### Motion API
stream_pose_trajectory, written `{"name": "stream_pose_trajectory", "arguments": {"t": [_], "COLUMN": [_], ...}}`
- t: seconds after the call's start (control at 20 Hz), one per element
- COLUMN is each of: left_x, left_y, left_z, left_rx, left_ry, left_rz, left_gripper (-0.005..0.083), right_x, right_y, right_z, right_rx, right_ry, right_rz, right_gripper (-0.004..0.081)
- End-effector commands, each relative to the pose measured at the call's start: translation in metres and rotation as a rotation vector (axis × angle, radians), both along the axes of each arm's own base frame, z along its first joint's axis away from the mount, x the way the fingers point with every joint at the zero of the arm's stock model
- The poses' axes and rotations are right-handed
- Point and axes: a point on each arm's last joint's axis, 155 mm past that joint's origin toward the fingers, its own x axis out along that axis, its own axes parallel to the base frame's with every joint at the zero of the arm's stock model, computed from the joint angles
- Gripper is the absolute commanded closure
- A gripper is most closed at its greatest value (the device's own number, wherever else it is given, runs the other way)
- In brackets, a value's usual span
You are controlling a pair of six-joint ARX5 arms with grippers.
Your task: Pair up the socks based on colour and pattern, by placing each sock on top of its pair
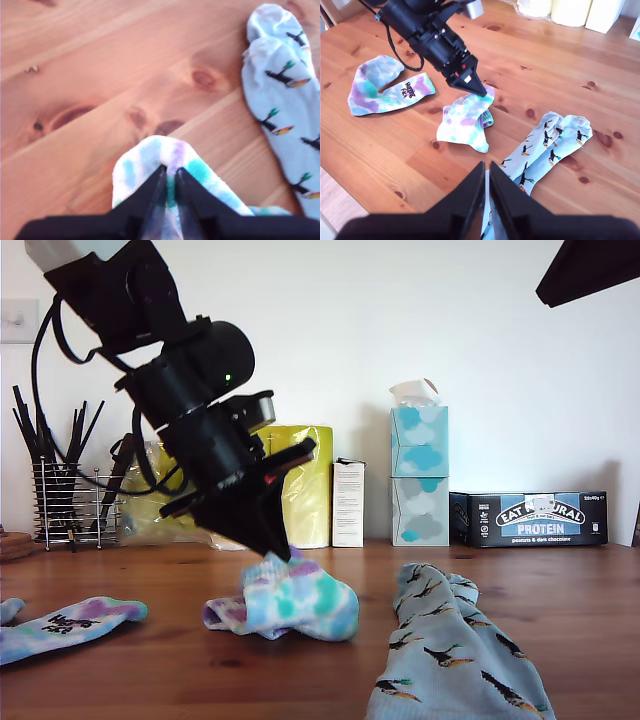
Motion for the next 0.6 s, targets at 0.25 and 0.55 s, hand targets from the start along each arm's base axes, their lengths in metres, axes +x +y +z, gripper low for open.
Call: {"name": "stream_pose_trajectory", "arguments": {"t": [0.25, 0.55], "left_x": [0.001, -0.025], "left_y": [-0.015, -0.019], "left_z": [0.053, 0.127], "left_rx": [0.013, -0.015], "left_ry": [-0.021, -0.125], "left_rz": [-0.108, -0.219], "left_gripper": [0.0797, 0.0797], "right_x": [0.000, 0.002], "right_y": [0.002, 0.018], "right_z": [-0.005, -0.028], "right_rx": [-0.026, -0.198], "right_ry": [-0.014, -0.043], "right_rz": [0.022, 0.166], "right_gripper": [0.0783, 0.0774]}}
